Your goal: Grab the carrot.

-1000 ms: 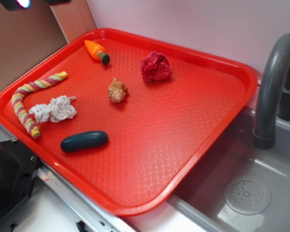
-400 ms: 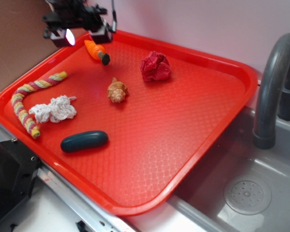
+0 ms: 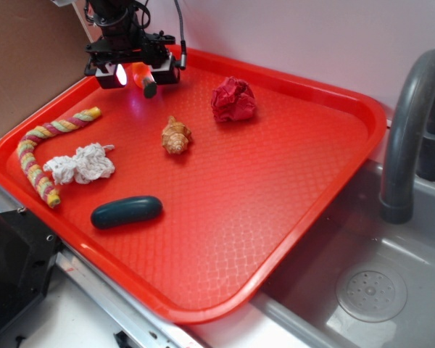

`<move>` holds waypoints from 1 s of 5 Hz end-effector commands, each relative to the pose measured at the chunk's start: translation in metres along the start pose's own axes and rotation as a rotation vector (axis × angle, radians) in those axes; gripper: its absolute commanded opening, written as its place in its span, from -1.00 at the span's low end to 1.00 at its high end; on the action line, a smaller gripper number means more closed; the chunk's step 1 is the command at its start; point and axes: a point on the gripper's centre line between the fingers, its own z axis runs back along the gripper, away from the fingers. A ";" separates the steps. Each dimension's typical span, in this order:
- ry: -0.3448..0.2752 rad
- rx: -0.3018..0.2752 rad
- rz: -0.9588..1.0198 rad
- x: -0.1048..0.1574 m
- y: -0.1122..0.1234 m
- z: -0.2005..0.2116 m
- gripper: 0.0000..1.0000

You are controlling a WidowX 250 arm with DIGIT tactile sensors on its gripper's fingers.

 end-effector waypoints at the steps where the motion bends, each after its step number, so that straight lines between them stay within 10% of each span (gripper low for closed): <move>1: -0.034 -0.039 -0.029 0.010 0.012 0.004 -1.00; 5: 0.202 -0.062 -0.699 -0.087 -0.014 0.162 -1.00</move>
